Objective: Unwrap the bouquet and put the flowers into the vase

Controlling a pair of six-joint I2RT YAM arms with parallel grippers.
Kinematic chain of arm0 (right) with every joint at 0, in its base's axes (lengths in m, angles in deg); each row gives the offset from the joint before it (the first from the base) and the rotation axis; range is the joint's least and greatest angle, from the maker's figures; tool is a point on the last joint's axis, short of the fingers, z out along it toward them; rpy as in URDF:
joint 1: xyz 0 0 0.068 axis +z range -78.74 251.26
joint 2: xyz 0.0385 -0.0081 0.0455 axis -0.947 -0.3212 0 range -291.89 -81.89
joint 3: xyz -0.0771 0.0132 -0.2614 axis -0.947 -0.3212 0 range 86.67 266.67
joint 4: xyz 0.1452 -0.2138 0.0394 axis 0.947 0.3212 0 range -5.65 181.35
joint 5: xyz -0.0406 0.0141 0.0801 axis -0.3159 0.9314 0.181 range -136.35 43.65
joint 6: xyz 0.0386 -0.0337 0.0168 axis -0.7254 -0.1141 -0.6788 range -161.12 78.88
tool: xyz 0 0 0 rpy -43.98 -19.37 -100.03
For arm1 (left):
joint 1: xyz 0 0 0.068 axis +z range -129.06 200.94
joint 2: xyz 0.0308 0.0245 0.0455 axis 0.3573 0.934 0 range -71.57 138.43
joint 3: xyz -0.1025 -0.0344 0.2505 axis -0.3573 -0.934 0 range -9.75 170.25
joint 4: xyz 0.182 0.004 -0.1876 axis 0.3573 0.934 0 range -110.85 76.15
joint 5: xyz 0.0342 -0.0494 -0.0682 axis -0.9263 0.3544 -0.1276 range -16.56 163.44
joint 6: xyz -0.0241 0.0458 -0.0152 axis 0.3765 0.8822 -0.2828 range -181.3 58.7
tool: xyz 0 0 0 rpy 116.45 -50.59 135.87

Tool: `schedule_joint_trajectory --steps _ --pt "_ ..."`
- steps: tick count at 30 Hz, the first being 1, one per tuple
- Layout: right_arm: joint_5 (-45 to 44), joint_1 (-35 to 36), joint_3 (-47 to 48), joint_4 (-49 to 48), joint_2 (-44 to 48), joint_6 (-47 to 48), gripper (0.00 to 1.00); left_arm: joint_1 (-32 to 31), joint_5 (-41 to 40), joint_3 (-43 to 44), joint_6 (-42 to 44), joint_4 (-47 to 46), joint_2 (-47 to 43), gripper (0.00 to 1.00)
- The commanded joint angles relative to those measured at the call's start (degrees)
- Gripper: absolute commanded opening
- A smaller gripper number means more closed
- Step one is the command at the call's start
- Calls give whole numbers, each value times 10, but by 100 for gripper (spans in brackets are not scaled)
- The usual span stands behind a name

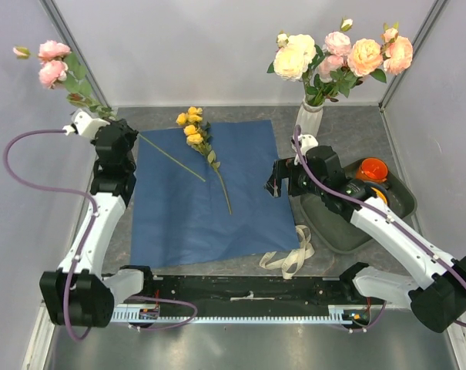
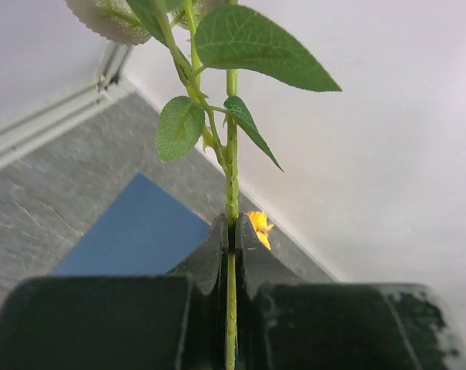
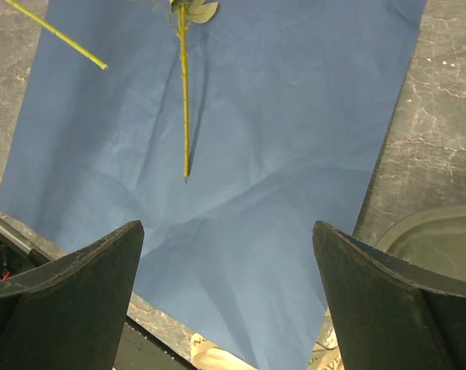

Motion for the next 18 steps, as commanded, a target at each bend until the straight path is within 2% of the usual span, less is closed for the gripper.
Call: schedule_joint_trajectory --steps 1,3,4,5,7,8,10,11,14,15,16,18 --pt "44 1 37 -28 -13 15 98 -6 -43 -13 100 -26 -62 2" --pt "79 3 43 -44 -19 39 98 -6 94 -22 117 -58 -78 2" --pt "121 4 47 -51 -20 46 98 -6 214 -26 121 -67 -86 2" --pt "138 5 52 -55 -23 53 98 -6 278 -29 117 -80 -87 2" --pt "187 8 66 -70 -27 53 98 -6 396 -36 86 -100 -83 2" --pt "205 10 72 -76 -34 52 97 -6 494 -41 72 -109 -82 2" --pt "252 21 89 -96 -41 51 92 -6 601 -63 31 -152 -85 2" --pt "278 35 95 -103 -50 51 91 -7 631 -86 17 -170 -84 2" --pt "275 53 112 -133 -70 31 86 -12 757 -123 -22 -267 -78 2" --pt "271 54 115 -162 -74 0 84 -21 773 -127 -18 -271 -78 2" --pt "266 54 116 -179 -77 -16 78 -29 784 -130 -12 -265 -79 2" --pt "233 54 126 -214 -92 -52 72 -57 791 -136 2 -259 -79 2"
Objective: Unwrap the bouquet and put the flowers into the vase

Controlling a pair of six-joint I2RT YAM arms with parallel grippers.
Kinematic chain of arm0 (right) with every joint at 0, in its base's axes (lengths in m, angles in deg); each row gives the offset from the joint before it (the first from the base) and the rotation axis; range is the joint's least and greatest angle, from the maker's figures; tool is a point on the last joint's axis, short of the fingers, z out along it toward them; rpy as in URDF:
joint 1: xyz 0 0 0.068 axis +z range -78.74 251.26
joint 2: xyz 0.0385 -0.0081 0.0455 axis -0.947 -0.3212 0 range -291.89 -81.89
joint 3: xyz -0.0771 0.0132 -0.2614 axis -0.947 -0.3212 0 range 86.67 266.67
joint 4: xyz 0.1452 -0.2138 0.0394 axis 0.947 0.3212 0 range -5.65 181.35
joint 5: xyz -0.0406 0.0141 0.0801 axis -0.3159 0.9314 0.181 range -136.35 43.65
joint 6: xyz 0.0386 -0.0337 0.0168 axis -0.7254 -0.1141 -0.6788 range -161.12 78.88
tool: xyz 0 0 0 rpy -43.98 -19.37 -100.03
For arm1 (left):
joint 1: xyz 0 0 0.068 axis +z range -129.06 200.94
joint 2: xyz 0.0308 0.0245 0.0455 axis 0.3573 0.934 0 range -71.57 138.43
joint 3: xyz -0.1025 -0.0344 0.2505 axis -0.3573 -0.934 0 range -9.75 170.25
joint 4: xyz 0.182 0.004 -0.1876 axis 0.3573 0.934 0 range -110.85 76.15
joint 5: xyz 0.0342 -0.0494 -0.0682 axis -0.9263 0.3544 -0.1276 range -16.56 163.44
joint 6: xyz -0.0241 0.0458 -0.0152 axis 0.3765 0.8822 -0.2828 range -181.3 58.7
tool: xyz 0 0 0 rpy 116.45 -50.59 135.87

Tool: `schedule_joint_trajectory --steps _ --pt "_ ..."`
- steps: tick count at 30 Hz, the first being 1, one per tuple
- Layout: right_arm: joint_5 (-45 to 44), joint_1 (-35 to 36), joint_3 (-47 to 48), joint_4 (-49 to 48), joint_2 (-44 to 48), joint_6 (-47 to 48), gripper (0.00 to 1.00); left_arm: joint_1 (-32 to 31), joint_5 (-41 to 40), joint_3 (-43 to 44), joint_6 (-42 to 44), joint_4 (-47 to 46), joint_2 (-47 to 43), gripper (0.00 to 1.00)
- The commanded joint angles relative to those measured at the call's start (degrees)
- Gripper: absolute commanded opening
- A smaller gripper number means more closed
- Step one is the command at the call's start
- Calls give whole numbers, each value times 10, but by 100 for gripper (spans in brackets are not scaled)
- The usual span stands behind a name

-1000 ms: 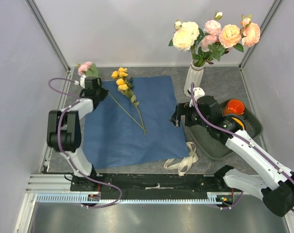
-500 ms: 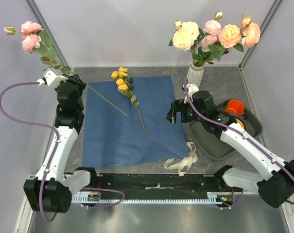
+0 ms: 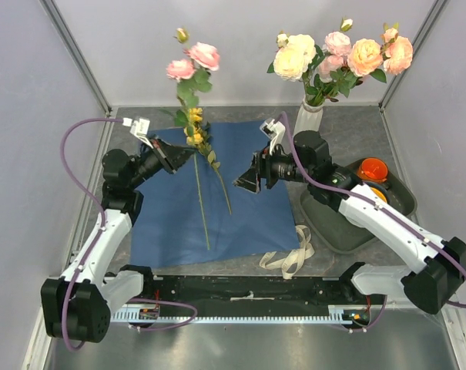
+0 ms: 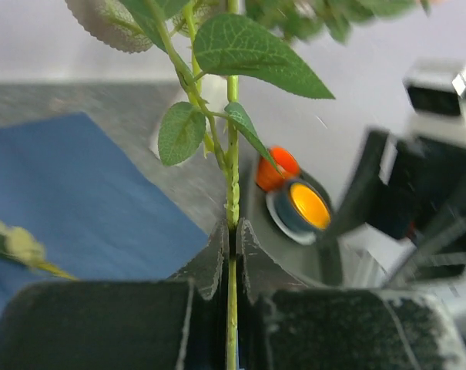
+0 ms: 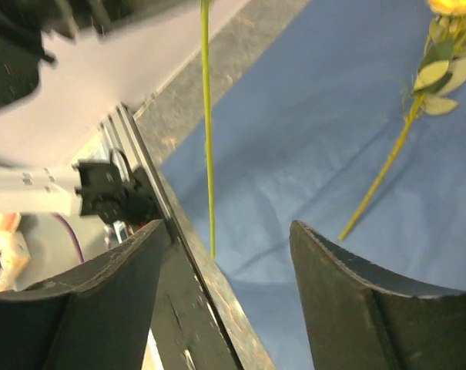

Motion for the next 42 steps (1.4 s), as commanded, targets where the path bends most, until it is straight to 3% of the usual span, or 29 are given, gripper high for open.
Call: schedule_joint_trajectory --steps 1,3,6,15,22,31,34,38,42 --pt "-20 -1 38 -107 -25 -95 62 -44 137 -6 -12 -63 -3 2" --pt "-28 -2 49 -140 -38 -114 53 -70 140 -3 -8 -52 0 2" --pt "-32 2 54 -180 -46 -142 47 -100 136 7 18 -8 -4 2" --pt "-63 45 63 -216 -65 -144 49 -128 131 12 14 10 -11 2" --pt "-79 72 84 -204 -97 -136 41 -139 132 13 19 14 -21 2" --pt "-171 76 85 -130 -74 -99 51 -146 119 21 41 42 -29 2" --pt "-173 76 80 -115 -72 -97 50 -146 123 21 42 45 -28 2" --pt "-152 77 84 -125 -77 -102 41 -148 125 22 44 45 -25 2" --pt "-137 77 85 -141 -78 -103 11 -148 118 26 53 60 -27 2"
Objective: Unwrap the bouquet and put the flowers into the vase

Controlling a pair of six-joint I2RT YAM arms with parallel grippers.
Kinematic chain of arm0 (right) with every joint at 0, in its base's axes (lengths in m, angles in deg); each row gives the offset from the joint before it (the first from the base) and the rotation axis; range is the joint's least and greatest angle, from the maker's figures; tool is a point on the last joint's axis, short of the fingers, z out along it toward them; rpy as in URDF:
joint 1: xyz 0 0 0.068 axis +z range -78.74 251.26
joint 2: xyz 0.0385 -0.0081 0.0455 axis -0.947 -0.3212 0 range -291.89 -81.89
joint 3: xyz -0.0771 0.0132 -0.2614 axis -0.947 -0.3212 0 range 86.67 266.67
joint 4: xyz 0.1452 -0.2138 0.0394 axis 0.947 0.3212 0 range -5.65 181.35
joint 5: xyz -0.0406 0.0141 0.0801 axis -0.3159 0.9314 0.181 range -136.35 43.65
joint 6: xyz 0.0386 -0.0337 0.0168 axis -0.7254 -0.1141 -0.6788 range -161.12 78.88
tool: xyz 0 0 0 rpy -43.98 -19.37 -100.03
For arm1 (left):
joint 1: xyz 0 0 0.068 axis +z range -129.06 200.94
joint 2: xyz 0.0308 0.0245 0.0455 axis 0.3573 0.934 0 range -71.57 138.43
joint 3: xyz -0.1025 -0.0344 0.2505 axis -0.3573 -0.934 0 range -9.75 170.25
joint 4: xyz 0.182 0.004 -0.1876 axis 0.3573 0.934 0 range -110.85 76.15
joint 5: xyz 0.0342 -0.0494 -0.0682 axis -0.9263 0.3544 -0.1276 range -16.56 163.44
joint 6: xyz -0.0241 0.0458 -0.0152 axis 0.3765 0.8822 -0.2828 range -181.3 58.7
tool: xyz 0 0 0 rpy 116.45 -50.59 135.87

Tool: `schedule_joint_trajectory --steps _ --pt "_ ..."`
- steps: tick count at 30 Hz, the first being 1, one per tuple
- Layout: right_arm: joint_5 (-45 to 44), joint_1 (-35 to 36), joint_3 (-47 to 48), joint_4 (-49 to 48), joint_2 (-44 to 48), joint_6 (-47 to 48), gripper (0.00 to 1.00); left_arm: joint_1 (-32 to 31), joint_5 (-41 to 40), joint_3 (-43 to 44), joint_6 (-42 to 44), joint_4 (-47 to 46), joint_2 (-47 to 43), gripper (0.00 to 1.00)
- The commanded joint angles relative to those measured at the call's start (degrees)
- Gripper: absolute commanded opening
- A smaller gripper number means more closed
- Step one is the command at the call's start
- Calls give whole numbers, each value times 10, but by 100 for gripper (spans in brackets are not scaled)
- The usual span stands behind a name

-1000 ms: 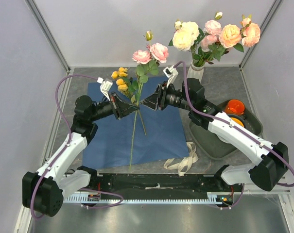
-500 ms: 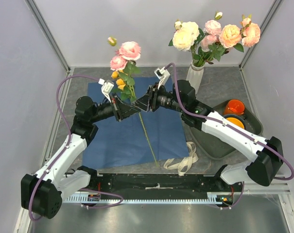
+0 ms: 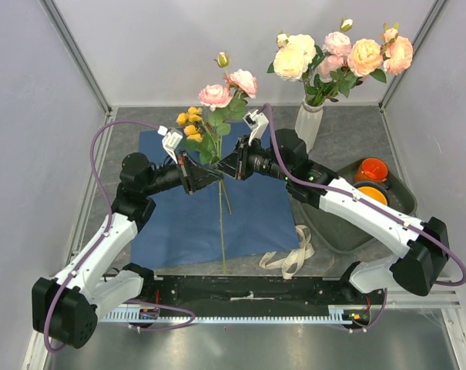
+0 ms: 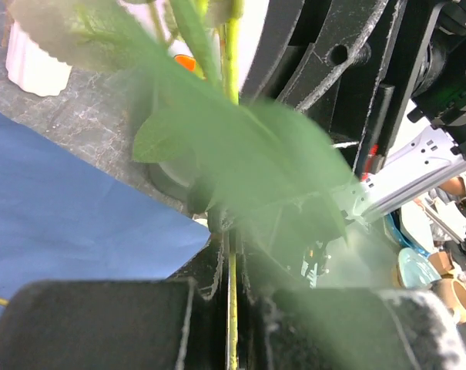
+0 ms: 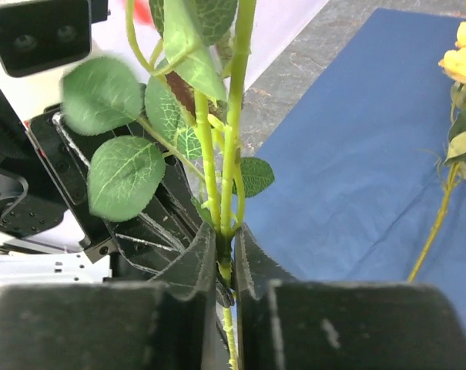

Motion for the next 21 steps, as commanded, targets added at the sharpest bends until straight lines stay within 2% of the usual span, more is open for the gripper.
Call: schedule_joint_trajectory --steps 1,2,3,4,5,6,7,9,11,13,15,17,19,21 --pt "-3 -2 25 -14 12 11 5 -4 11 34 31 -4 -9 2" --pt "-10 -2 30 -7 14 17 0 -4 6 37 39 3 -9 2" --pt "-18 -1 33 -3 24 38 0 -4 -6 41 44 31 -9 4" --pt "-28 -2 39 24 29 54 0 -4 -11 55 52 48 -7 10" --pt "-56 -2 50 36 37 68 0 -4 -16 64 69 74 -2 20" --pt "-71 -2 57 47 55 110 0 -4 -27 83 79 118 0 41" --pt "-92 -2 64 61 66 129 0 -4 -32 91 87 140 3 48" --pt "-161 -2 82 89 101 171 0 -3 -38 104 101 160 9 56" --pt "-213 -2 91 100 127 230 0 -3 -40 103 101 164 9 59" --pt "-318 -2 99 101 157 285 0 -3 -41 102 101 164 7 64" --pt "-425 -3 120 99 170 328 0 -2 -42 102 101 165 9 66" --pt "-497 -2 148 87 168 393 0 -2 -43 102 101 167 9 66" --pt "-585 -3 156 30 162 439 0 -2 -43 102 101 167 9 67" --pt "-624 -4 154 -32 157 514 0 -2 -45 102 102 167 8 67"
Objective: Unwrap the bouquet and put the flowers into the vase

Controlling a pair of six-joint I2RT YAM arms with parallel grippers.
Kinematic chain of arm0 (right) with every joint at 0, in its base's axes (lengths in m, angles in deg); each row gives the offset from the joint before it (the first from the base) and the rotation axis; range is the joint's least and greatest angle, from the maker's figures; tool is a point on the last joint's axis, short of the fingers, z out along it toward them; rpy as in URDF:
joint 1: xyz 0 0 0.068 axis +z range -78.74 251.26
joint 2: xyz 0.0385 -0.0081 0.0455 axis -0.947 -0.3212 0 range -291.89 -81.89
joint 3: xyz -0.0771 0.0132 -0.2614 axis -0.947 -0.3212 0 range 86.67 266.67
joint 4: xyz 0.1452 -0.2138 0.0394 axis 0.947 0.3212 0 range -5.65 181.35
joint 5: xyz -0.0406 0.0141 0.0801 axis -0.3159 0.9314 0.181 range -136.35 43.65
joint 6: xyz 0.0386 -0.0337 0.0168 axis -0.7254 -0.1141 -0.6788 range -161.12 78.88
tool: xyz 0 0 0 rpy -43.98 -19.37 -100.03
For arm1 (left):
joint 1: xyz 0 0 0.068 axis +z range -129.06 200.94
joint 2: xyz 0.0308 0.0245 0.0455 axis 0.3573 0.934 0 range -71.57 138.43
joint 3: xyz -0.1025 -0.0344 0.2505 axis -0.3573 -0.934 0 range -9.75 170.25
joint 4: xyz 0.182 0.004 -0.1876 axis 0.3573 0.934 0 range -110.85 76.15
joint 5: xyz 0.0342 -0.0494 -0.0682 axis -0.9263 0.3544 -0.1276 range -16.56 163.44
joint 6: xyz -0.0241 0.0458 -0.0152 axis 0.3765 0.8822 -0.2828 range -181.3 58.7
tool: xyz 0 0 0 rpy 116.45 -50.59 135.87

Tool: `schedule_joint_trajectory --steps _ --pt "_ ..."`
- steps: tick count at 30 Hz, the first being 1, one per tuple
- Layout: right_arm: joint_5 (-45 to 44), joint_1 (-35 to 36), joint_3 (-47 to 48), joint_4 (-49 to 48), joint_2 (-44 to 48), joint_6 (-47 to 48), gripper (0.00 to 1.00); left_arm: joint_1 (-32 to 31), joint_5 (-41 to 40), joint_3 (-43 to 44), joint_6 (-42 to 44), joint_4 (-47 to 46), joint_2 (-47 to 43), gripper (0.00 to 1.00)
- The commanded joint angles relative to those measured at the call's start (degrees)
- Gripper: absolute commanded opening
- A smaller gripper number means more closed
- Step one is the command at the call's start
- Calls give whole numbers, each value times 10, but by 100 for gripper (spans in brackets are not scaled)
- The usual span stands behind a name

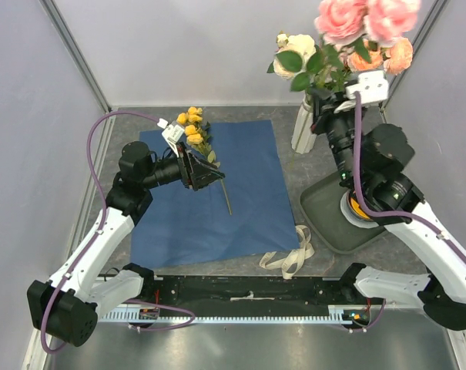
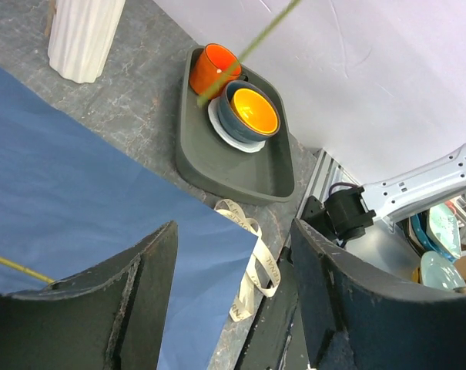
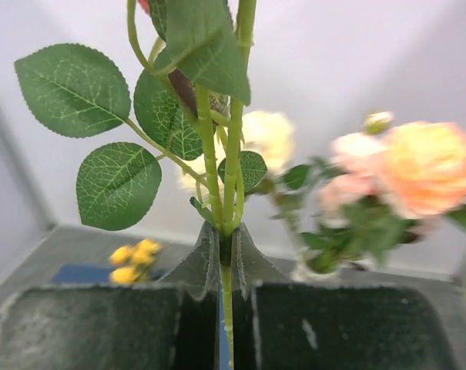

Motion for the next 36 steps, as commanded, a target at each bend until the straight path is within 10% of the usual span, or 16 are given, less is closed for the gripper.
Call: schedule_joint_trajectory --steps 1,6,19,36 --pt "-204 -3 10 -173 -17 189 0 0 -6 15 23 4 -1 67" --pt "-197 -56 25 -324 -72 266 0 1 -12 15 27 6 0 68" --pt "-119 -170 204 -326 -219 212 0 8 -22 16 37 14 3 68" --pt "-86 -198 217 -342 -271 154 0 28 -6 15 22 5 15 69"
